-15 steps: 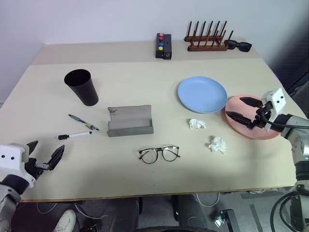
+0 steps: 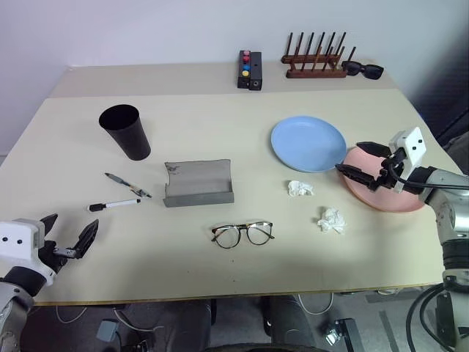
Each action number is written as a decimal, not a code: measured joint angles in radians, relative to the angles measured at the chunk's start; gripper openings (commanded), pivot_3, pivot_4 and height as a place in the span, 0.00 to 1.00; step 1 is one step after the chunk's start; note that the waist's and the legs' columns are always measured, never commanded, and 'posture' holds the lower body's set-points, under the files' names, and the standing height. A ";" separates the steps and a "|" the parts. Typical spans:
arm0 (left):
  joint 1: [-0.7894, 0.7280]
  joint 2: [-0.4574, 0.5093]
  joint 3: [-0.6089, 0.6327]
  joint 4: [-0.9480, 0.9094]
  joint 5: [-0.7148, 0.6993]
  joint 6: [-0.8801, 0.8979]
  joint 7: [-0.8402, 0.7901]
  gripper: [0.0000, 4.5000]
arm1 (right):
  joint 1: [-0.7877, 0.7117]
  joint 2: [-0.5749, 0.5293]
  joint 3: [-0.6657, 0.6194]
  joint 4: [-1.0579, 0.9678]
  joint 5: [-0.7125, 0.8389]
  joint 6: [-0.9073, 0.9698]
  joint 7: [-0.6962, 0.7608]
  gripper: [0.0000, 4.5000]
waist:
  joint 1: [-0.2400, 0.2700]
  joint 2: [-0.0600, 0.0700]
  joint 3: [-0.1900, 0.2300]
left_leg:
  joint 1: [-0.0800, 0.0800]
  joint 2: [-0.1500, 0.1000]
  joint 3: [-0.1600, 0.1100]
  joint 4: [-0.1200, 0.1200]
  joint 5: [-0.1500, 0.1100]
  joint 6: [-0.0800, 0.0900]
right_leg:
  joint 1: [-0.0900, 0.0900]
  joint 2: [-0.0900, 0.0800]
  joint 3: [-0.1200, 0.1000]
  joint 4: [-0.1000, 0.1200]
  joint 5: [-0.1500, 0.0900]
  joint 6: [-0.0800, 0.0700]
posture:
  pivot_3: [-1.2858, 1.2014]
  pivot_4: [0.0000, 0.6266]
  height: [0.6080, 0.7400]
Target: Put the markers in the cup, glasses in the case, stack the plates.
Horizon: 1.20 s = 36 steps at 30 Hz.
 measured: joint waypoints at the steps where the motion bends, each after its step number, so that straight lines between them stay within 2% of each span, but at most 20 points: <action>1: -0.004 0.006 -0.001 0.000 0.000 0.001 -0.002 1.00 | 0.000 0.002 0.000 0.014 0.000 -0.014 0.003 0.99 | 0.000 0.000 0.000 | 0.000 0.000 0.000 0.000 0.000 0.000 | 0.000 0.000 0.000 0.000 0.000 0.000 | 0.52 0.24 0.95; 8: -0.068 0.079 -0.089 -0.006 -0.004 0.032 -0.073 1.00 | 0.003 0.016 -0.003 0.145 -0.007 -0.137 0.041 0.99 | -0.002 0.000 0.000 | 0.000 0.000 0.000 0.000 0.000 0.000 | 0.000 0.000 0.000 0.000 0.000 0.000 | 0.52 0.24 0.95; 14: -0.154 0.204 -0.217 0.031 0.035 0.051 -0.167 1.00 | 0.101 0.033 -0.024 0.100 0.017 -0.194 0.068 0.99 | -0.001 0.000 0.000 | 0.001 0.000 0.000 0.000 0.000 0.000 | 0.000 0.000 0.000 0.001 0.000 0.000 | 0.52 0.24 0.95; 21: -0.310 0.348 -0.346 0.223 0.134 0.037 -0.277 1.00 | 0.255 0.095 0.003 -0.262 0.093 -0.103 0.072 0.99 | -0.007 0.001 0.000 | 0.001 0.001 0.000 -0.001 0.000 0.000 | 0.000 0.001 0.000 0.002 0.000 0.000 | 0.52 0.24 0.95; 27: -0.440 0.433 -0.443 0.385 0.206 0.006 -0.377 1.00 | 0.270 0.190 0.143 -0.547 0.121 0.033 0.004 0.99 | -0.003 0.001 0.000 | 0.000 0.001 -0.001 -0.001 0.000 0.000 | -0.002 0.001 0.000 0.002 0.000 0.000 | 0.52 0.24 0.95; 31: -0.507 0.465 -0.494 0.470 0.217 0.002 -0.472 1.00 | 0.256 0.218 0.181 -0.633 0.122 0.110 -0.062 0.99 | 0.000 0.001 0.000 | -0.001 0.001 -0.001 -0.001 0.000 0.000 | -0.003 0.001 0.000 0.002 0.000 0.000 | 0.52 0.24 0.95; 34: -0.564 0.484 -0.541 0.526 0.223 0.007 -0.547 0.81 | 0.239 0.232 0.208 -0.693 0.127 0.168 -0.105 1.00 | -0.001 0.001 0.000 | 0.000 0.001 -0.001 -0.001 0.000 0.000 | -0.003 0.001 0.000 0.003 0.000 0.000 | 0.52 0.24 0.95; 36: -0.595 0.484 -0.563 0.551 0.227 0.006 -0.583 0.58 | 0.230 0.234 0.211 -0.722 0.141 0.202 -0.127 1.00 | 0.000 0.001 0.000 | 0.000 0.001 -0.001 -0.001 0.000 0.000 | -0.003 0.001 0.000 0.003 0.000 0.000 | 0.52 0.24 0.95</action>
